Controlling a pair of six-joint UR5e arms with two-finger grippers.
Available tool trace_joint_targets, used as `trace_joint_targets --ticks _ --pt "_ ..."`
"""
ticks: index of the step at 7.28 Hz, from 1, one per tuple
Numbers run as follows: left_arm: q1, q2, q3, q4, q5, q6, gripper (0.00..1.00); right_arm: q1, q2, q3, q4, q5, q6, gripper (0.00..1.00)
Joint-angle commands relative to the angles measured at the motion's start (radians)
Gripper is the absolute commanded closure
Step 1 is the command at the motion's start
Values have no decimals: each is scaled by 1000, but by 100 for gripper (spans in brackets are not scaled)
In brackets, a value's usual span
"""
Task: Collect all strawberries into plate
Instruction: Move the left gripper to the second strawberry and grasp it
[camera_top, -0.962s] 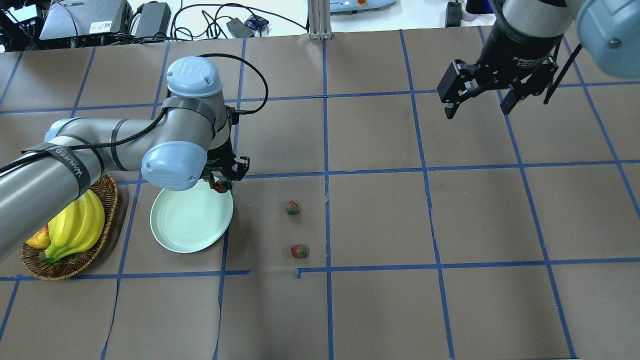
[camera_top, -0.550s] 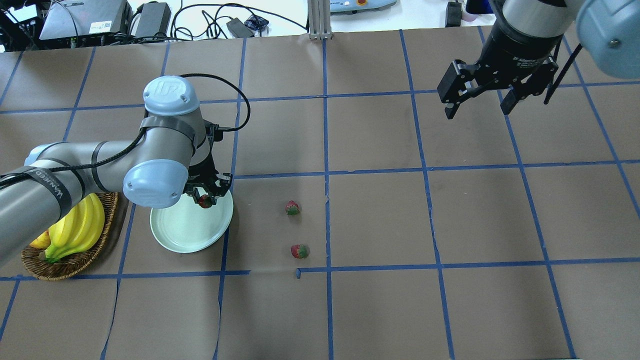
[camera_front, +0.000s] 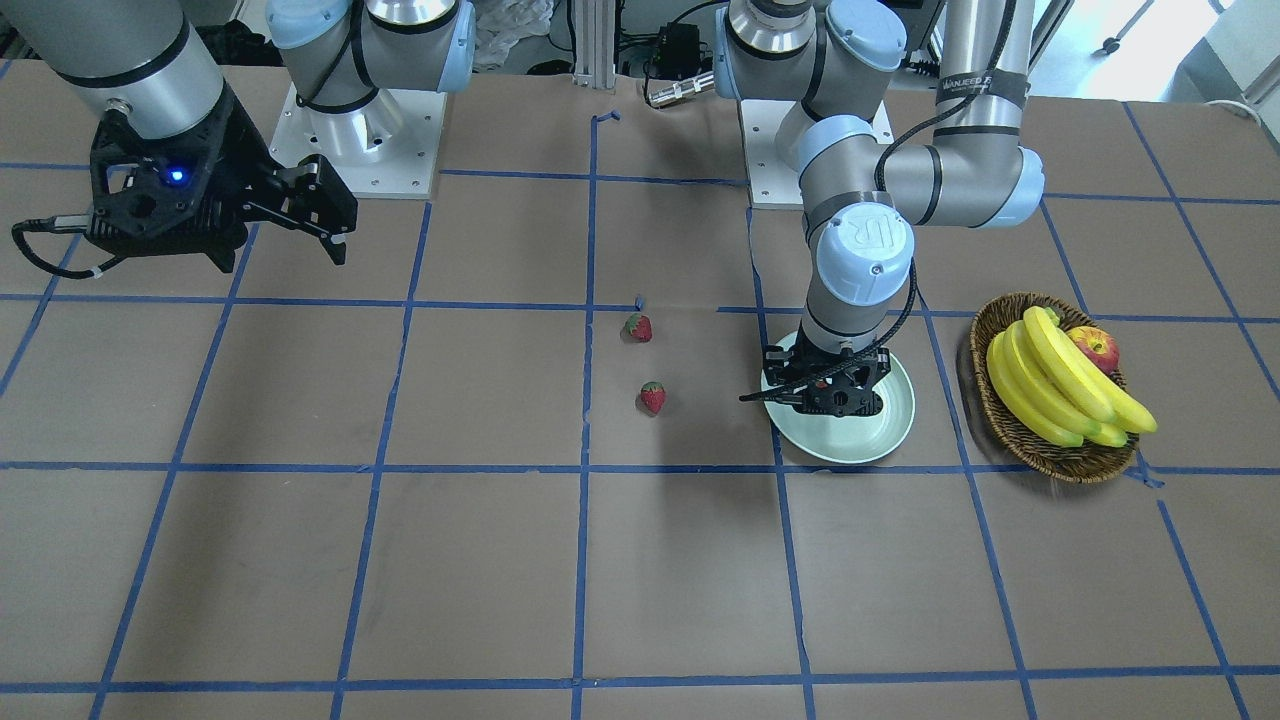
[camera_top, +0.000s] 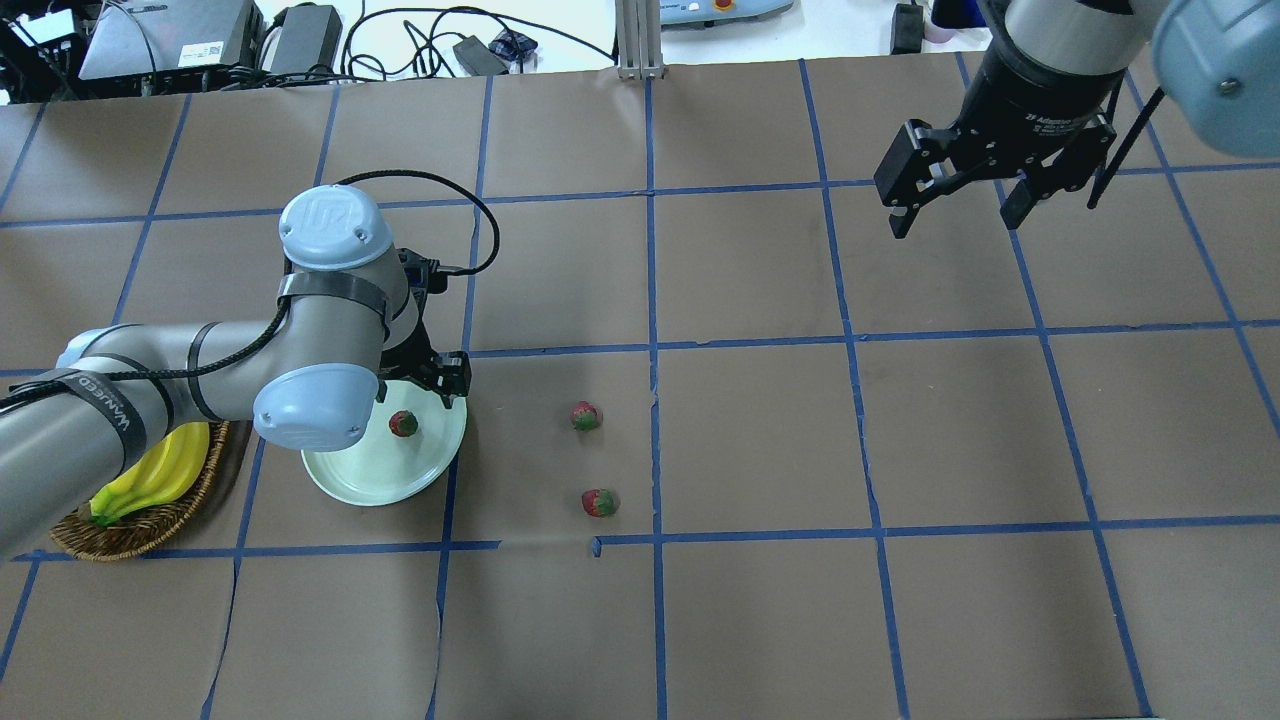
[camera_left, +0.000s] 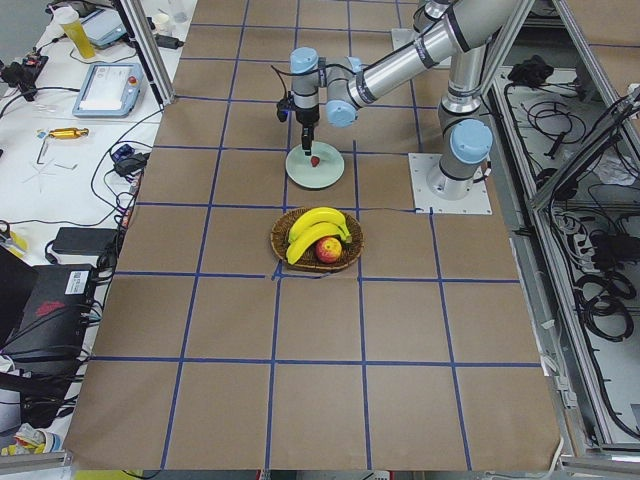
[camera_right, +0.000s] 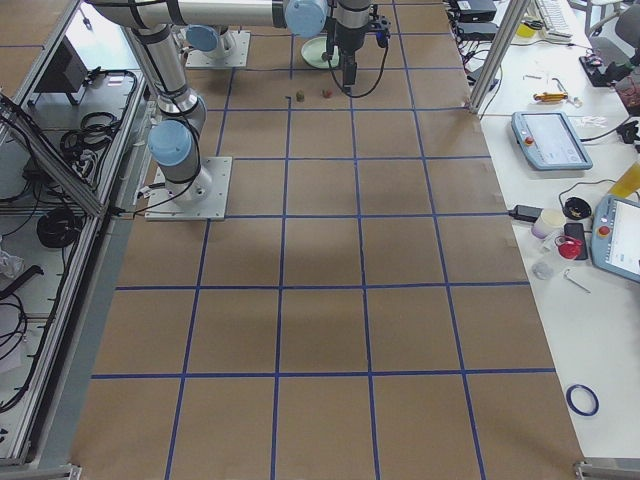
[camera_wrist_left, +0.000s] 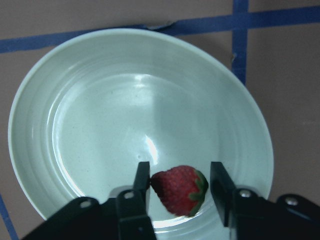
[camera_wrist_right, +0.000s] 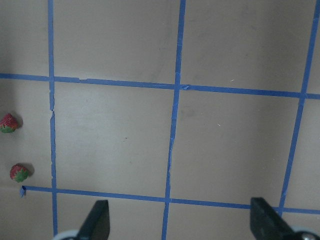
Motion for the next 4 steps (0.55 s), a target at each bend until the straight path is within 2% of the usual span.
trace_joint_targets --ticks 1,2,3,4 --pt "-121 -32 62 4 -41 -202 0 0 0 0 0 1 0 0" --pt "-178 -49 86 4 -44 -275 0 0 0 1 2 1 0 0" --pt "-215 -71 93 21 -117 -336 0 0 -1 6 0 1 0 0" --pt "-245 -99 91 50 -116 -382 1 0 -1 7 0 1 0 0"
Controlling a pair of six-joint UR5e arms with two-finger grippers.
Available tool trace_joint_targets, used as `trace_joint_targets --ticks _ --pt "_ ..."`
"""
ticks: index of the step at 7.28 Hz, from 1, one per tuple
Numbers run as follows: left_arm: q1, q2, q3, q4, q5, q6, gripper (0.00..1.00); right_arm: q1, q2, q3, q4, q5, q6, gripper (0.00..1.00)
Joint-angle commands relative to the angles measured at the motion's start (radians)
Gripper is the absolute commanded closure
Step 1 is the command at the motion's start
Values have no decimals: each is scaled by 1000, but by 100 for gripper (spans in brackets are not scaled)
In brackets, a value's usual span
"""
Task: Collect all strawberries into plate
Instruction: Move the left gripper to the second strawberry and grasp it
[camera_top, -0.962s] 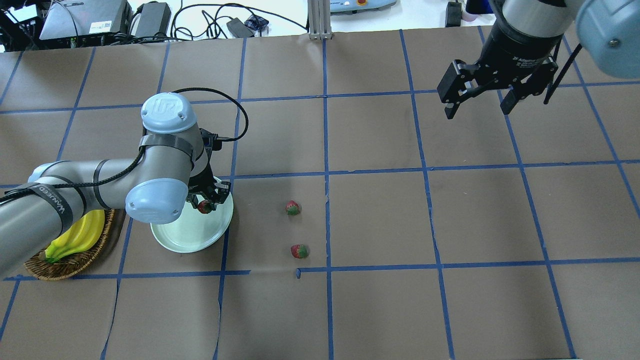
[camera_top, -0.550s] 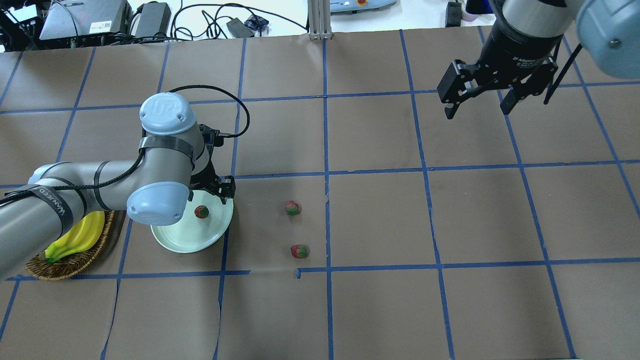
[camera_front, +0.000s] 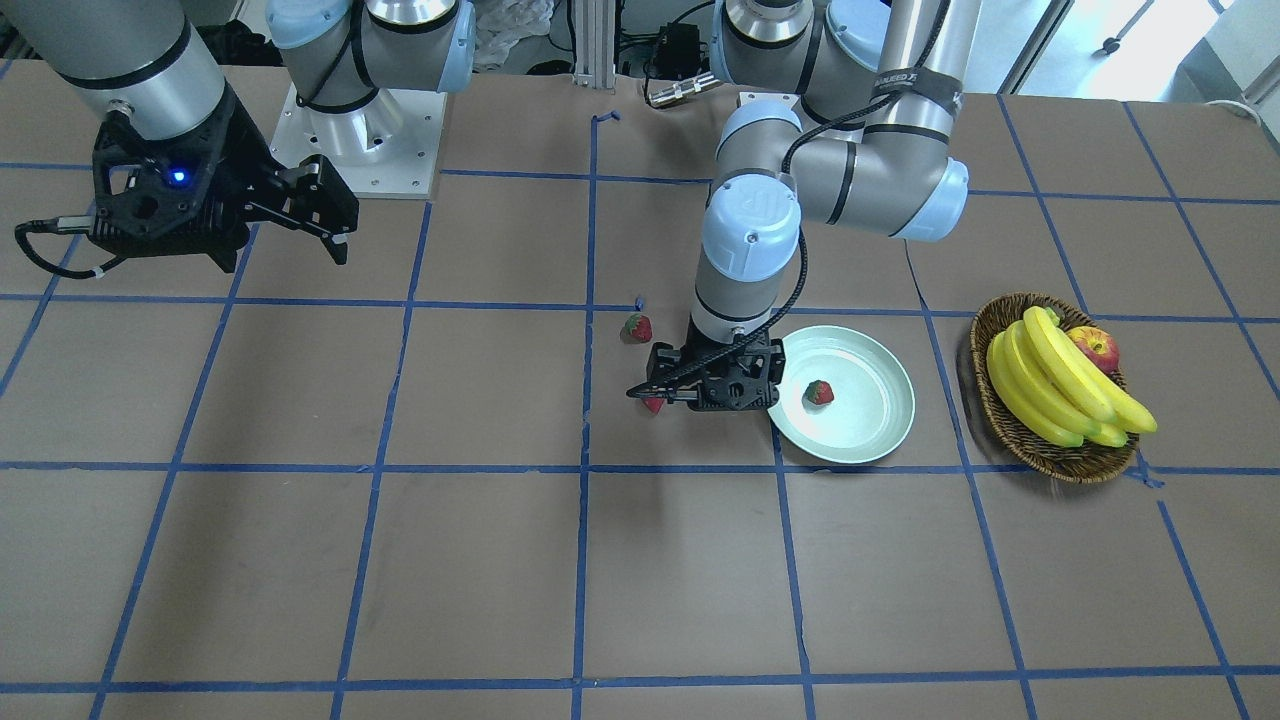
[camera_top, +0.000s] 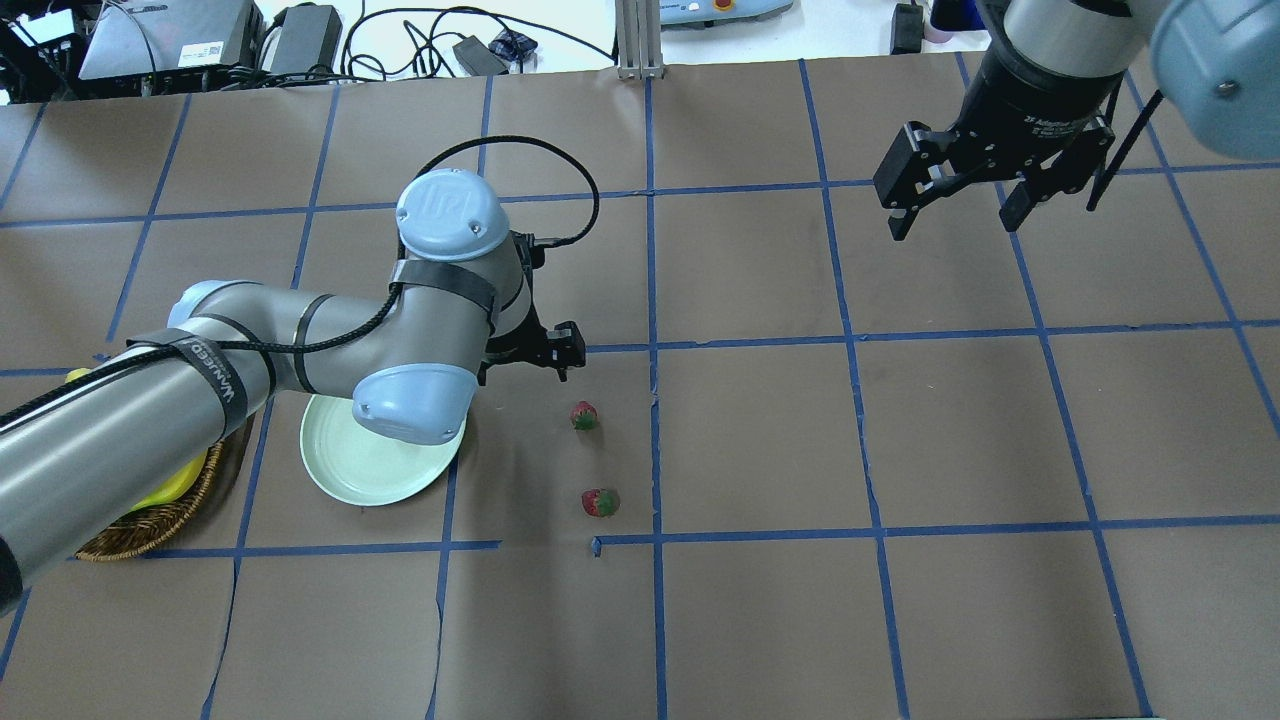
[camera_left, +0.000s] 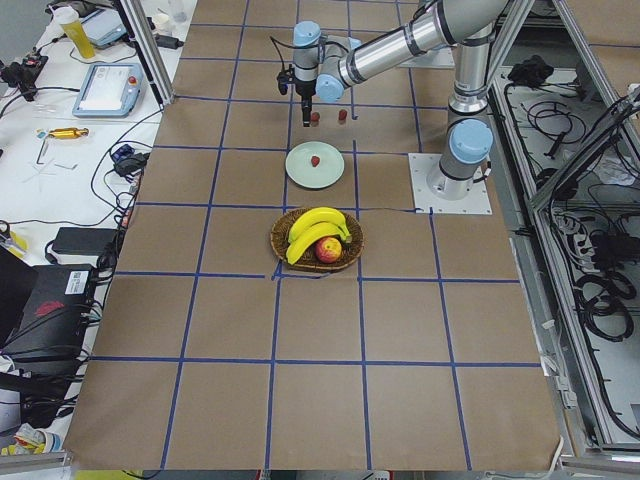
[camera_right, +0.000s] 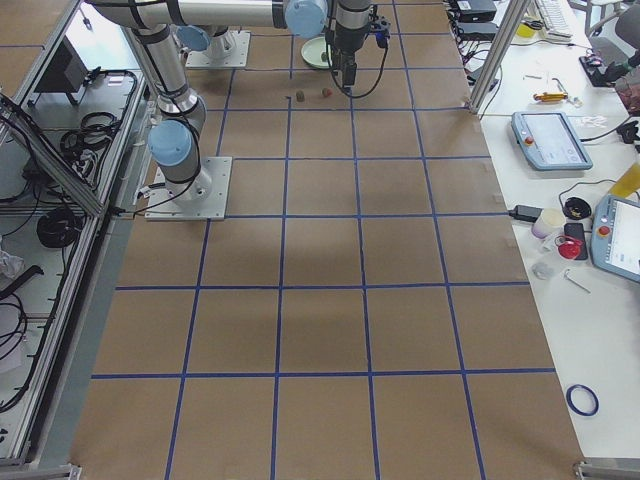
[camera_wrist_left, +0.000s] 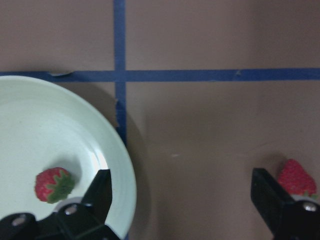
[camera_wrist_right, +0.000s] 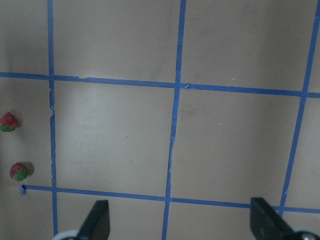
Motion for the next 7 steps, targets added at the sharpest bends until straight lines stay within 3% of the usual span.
trace_joint_targets --ticks 1,5,7 --pt "-57 -58 2 48 -24 -77 2 0 -1 3 0 0 0 0" --pt "-69 -103 -7 62 -23 -78 45 8 1 3 0 -2 0 0" --pt "-69 -103 -4 62 -23 -71 77 8 1 3 0 -2 0 0"
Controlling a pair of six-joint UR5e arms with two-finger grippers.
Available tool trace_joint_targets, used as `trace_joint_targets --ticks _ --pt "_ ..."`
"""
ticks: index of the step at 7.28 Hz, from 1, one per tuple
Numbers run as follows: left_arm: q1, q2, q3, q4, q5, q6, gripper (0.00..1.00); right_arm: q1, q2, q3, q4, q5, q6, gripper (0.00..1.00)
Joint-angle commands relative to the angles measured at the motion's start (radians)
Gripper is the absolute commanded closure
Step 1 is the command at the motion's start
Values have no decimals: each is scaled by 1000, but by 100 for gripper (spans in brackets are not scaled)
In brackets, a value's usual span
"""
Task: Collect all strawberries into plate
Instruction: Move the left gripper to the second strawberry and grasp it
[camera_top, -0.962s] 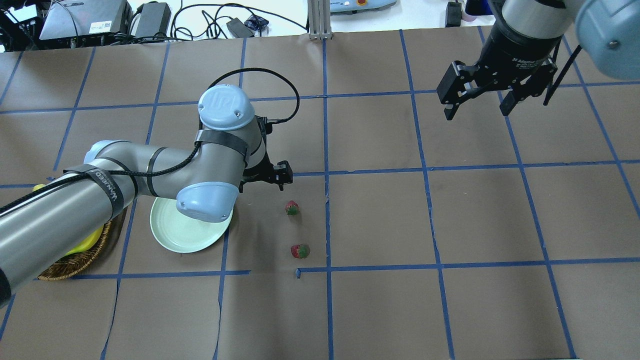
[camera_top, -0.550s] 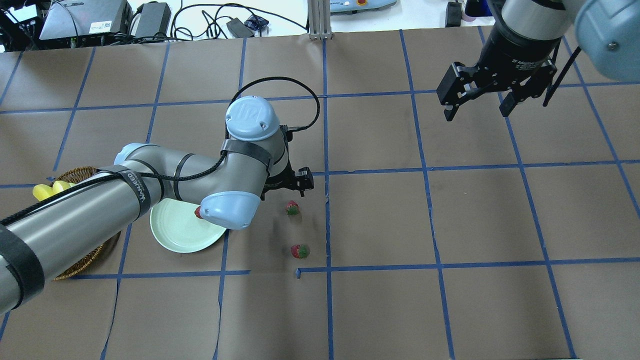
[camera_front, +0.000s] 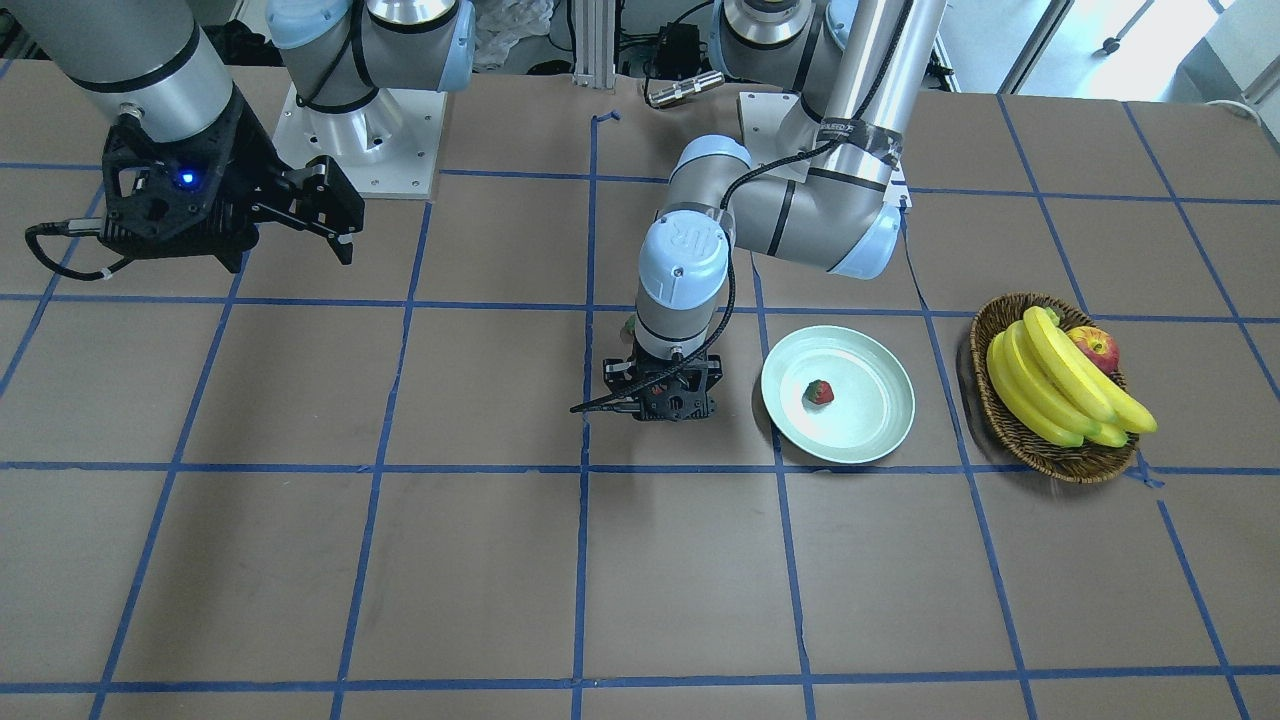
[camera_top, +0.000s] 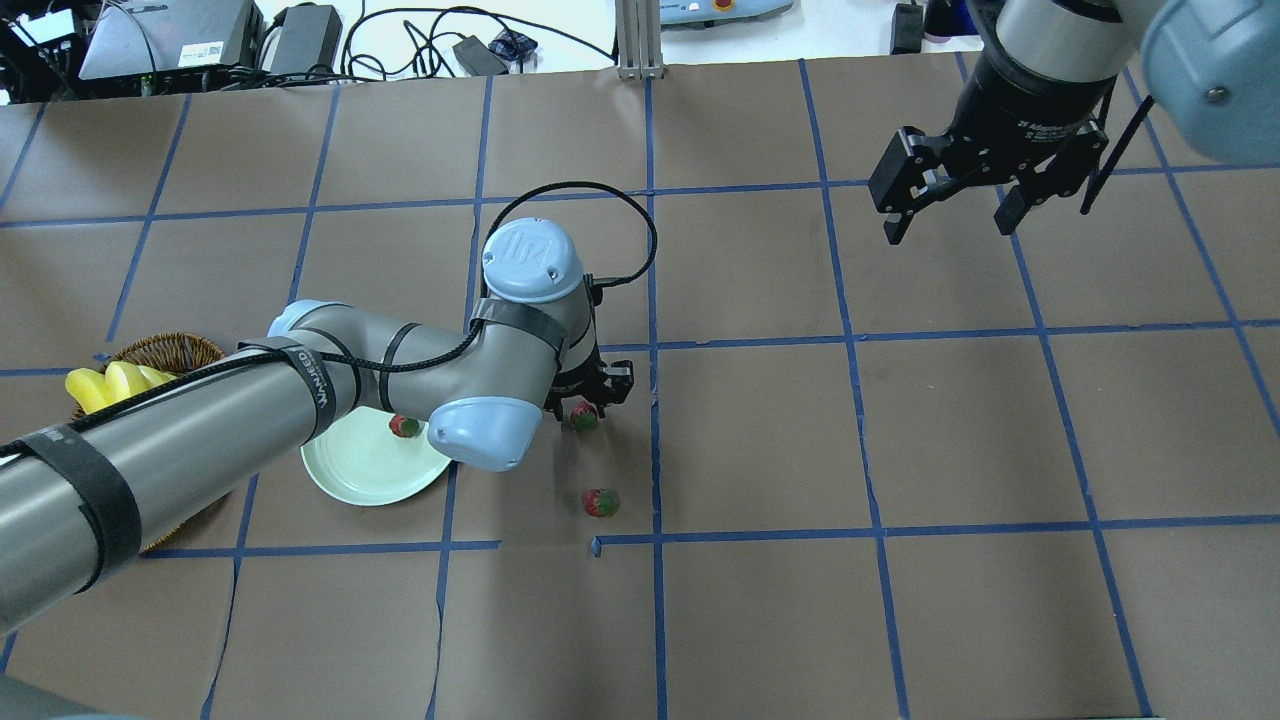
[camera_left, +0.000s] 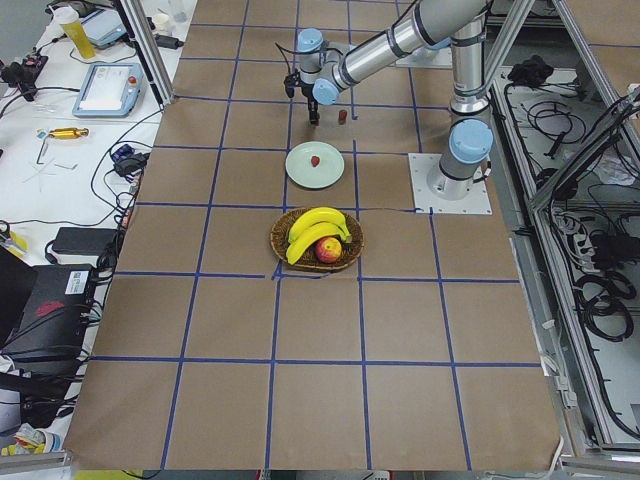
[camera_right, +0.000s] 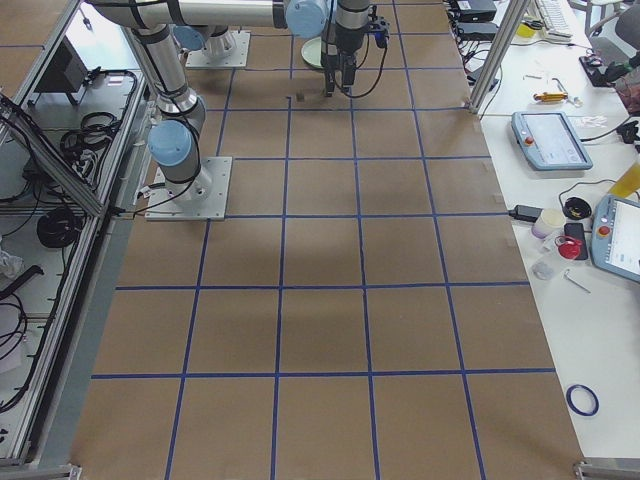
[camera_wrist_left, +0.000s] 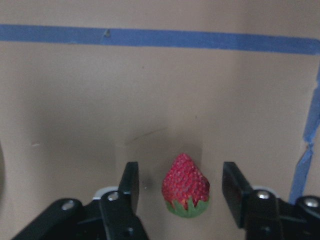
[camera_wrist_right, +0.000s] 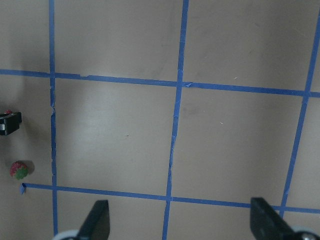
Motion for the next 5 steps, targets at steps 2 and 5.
trace_joint_targets --ticks 2,5 --pt "7 38 18 -17 5 40 92 0 0 0 -2 0 0 0" --pt "204 93 104 -213 57 234 96 0 0 0 -2 0 2 0"
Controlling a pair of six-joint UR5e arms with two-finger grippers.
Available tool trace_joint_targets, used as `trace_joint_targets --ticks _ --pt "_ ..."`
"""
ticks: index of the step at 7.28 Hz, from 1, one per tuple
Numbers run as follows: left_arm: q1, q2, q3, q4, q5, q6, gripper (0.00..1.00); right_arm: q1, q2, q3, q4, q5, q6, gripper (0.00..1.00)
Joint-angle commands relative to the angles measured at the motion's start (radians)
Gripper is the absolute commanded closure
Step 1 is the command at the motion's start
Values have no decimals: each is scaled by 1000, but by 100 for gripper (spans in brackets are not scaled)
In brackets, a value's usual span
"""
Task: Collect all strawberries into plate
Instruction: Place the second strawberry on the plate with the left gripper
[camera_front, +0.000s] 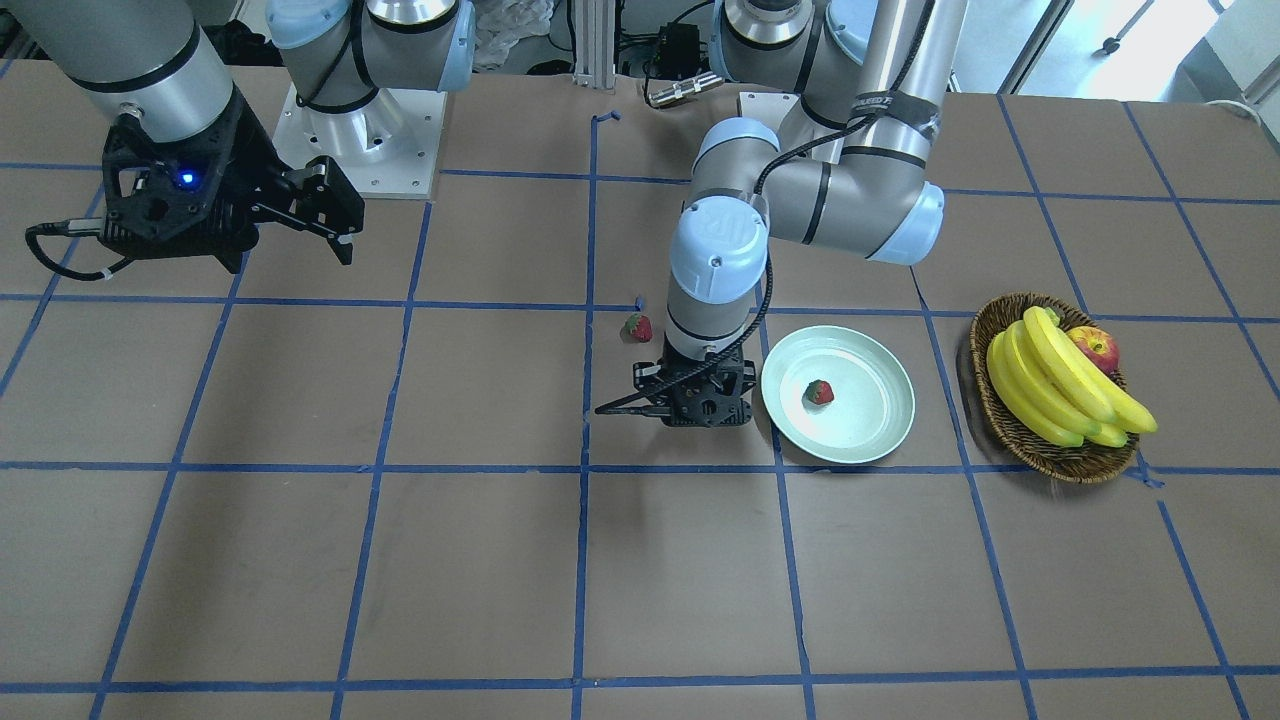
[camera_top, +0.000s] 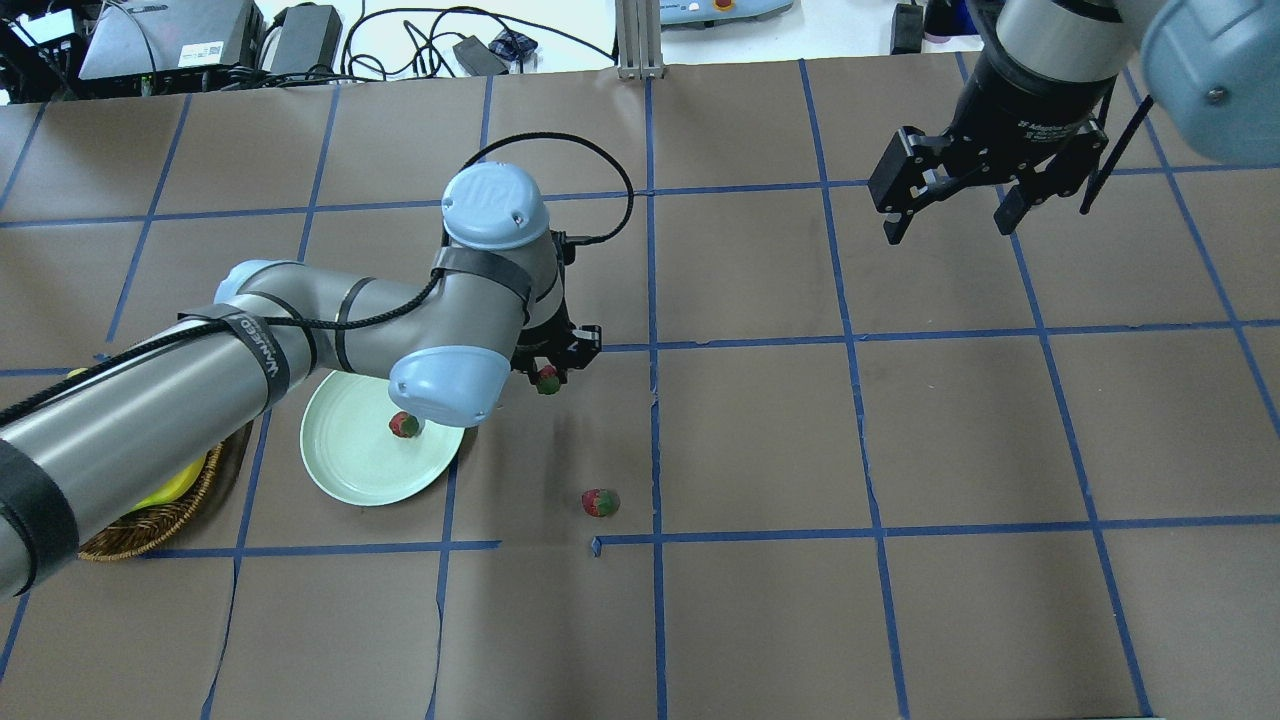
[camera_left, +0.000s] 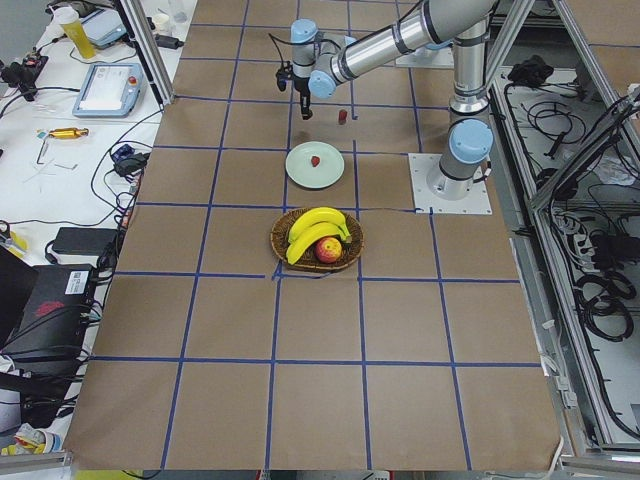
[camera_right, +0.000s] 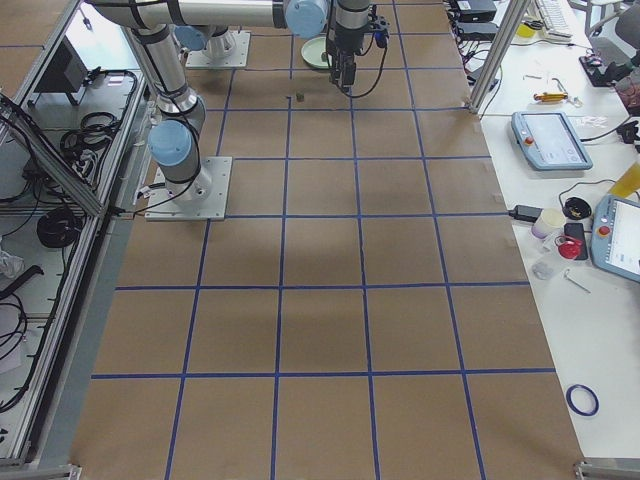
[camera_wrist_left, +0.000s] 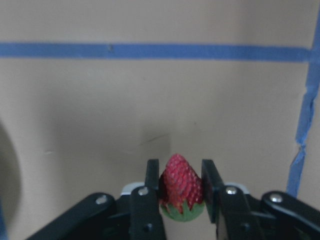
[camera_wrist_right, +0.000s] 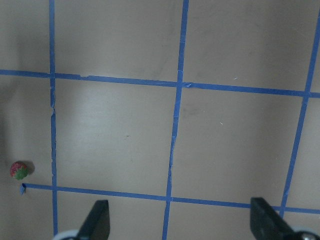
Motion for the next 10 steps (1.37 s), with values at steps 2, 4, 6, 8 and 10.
trace_joint_targets --ticks 2,4,6,8,10 --pt "256 64 -43 -71 15 326 95 0 0 0 0 0 1 0" --pt "303 81 -146 -41 44 425 96 0 0 0 0 0 1 0" --pt "310 73 -168 25 41 436 21 0 0 0 0 0 0 0" --pt "291 90 -133 13 35 411 0 0 0 0 0 2 1 0" --pt "198 114 -126 35 -5 260 0 0 0 0 0 0 0 0"
